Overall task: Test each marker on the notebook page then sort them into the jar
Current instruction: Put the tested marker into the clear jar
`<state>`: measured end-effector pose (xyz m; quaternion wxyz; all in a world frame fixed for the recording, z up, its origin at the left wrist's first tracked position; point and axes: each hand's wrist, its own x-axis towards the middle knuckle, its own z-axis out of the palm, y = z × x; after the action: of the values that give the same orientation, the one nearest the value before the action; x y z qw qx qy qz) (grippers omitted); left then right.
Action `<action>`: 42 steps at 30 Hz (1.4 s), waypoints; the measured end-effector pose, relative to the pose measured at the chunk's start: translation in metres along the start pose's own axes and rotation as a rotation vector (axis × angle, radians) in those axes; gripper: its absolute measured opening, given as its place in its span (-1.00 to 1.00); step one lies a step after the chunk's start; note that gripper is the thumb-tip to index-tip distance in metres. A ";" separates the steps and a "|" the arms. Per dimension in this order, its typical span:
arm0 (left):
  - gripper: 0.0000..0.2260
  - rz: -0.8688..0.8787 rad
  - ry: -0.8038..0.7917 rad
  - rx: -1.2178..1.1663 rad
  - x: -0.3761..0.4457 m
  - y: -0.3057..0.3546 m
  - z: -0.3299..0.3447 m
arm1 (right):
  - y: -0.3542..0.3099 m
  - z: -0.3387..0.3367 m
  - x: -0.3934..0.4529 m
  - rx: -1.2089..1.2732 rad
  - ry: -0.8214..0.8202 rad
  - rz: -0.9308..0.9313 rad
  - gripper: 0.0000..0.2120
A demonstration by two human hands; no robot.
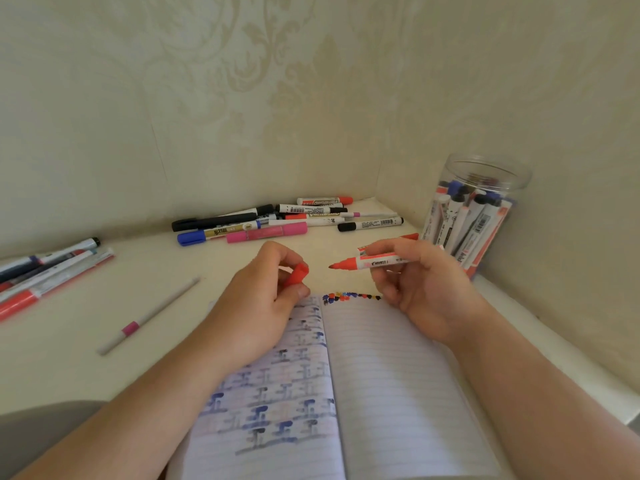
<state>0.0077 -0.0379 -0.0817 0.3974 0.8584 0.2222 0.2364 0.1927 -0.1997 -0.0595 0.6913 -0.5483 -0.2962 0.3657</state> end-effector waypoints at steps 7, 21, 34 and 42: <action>-0.74 -0.005 0.011 0.035 -0.001 0.004 -0.001 | 0.001 0.005 0.001 -0.099 -0.027 0.004 -0.83; -0.81 0.033 0.039 0.024 -0.001 0.003 -0.002 | 0.003 0.010 -0.003 -0.251 -0.029 -0.052 -0.73; -0.70 -0.005 -0.016 -0.186 0.005 -0.003 -0.002 | 0.018 0.022 -0.005 -1.248 0.011 -0.612 -0.83; -0.57 -0.021 -0.074 -0.049 0.002 0.005 -0.001 | -0.027 0.027 -0.021 -0.546 0.226 -0.404 -0.81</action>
<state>0.0094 -0.0393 -0.0772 0.4289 0.8541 0.2106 0.2056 0.1642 -0.2056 -0.0278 0.6060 -0.6803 -0.4070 0.0658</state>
